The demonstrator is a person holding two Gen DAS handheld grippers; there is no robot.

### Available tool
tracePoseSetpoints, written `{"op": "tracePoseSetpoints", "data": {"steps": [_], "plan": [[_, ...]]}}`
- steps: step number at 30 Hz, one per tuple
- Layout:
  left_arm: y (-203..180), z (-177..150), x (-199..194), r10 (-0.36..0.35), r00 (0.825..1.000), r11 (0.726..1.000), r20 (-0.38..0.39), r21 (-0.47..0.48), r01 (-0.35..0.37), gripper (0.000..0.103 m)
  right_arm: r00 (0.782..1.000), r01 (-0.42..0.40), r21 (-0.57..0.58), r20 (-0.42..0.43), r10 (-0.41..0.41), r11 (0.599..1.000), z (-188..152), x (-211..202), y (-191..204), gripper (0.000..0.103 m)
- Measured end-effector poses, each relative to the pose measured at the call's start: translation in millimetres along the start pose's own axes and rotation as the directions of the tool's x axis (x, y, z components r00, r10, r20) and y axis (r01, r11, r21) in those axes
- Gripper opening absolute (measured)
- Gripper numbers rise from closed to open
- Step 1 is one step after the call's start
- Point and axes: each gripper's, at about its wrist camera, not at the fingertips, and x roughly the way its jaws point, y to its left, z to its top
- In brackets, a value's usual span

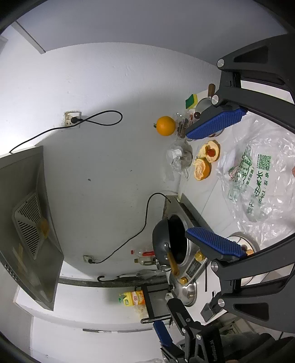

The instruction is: Organize fruits

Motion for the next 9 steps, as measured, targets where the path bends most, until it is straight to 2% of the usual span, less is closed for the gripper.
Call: {"op": "tracePoseSetpoints", "data": {"steps": [9], "plan": [[-13,-2,8,-0.016,1.000,1.000,-0.001,-0.003,0.016,0.102,1.000,-0.022,0.005,0.001,0.022,1.000,-3,5,-12,0.083]]}}
